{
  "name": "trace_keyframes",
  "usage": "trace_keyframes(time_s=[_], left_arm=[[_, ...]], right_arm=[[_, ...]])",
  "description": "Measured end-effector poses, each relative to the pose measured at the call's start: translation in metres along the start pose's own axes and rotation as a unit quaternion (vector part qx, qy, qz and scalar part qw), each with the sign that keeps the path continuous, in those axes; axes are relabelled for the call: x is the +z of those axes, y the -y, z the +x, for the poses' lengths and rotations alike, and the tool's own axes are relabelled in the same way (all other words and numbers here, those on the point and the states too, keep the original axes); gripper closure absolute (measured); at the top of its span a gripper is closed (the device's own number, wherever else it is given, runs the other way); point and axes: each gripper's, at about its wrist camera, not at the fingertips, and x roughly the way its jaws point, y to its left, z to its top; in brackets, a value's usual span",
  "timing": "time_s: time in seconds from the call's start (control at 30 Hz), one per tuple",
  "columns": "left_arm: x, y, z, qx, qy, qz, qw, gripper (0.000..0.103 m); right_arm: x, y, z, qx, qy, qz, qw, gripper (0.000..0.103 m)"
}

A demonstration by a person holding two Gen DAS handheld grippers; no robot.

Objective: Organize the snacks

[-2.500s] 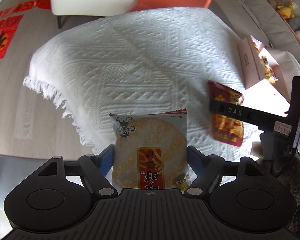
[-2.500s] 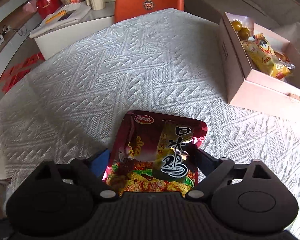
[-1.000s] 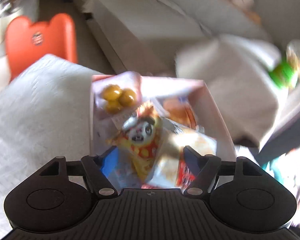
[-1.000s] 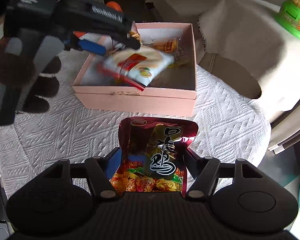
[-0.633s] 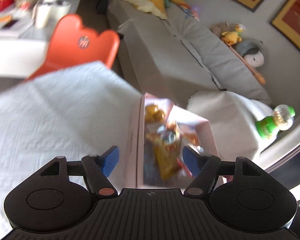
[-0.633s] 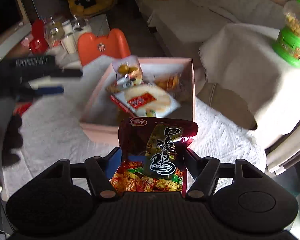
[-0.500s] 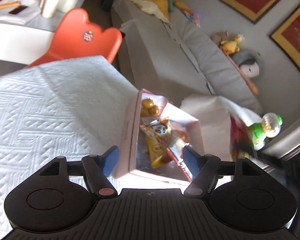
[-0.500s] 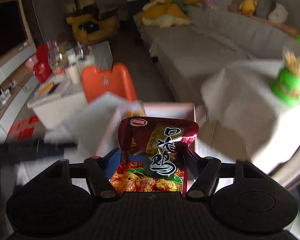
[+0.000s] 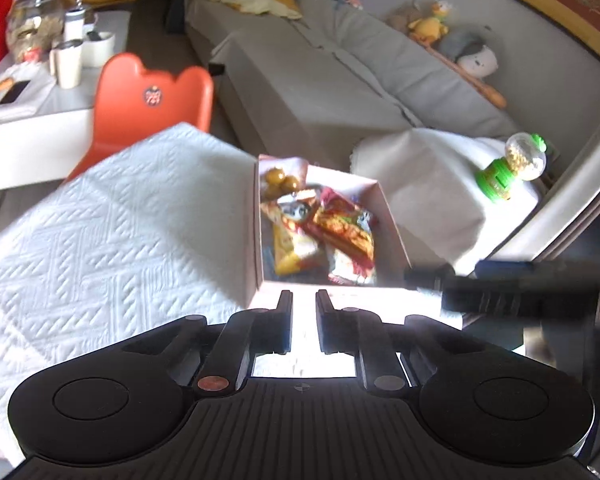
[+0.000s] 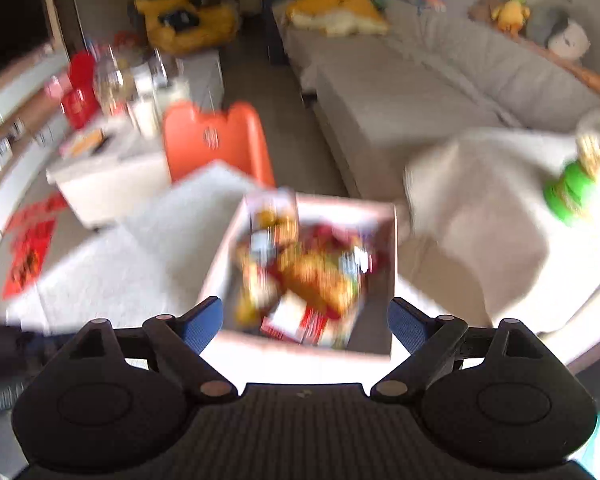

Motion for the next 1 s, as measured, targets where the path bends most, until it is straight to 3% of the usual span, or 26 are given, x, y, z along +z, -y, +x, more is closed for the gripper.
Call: trace_keyframes(time_s=[0.1, 0.17, 0.23, 0.4, 1.0], left_arm=[[-0.005, 0.017, -0.009, 0.057, 0.004, 0.044, 0.9974, 0.087], [-0.009, 0.032, -0.012, 0.121, 0.006, 0.087, 0.9889, 0.087], [-0.011, 0.041, -0.012, 0.149, -0.006, 0.109, 0.9828, 0.087], [-0.008, 0.036, -0.012, 0.079, -0.042, 0.058, 0.9943, 0.087], [-0.013, 0.033, -0.009, 0.075, -0.068, 0.035, 0.9942, 0.087]], right_arm=[[-0.020, -0.015, -0.004, -0.029, -0.043, -0.002, 0.999, 0.013], [-0.030, -0.019, -0.007, -0.029, -0.057, 0.005, 0.998, 0.013], [-0.037, -0.018, -0.012, -0.019, -0.066, 0.028, 0.997, 0.013], [-0.036, -0.017, -0.016, 0.005, -0.071, 0.069, 0.995, 0.013], [-0.038, -0.020, -0.014, -0.007, -0.080, 0.060, 0.995, 0.013]])
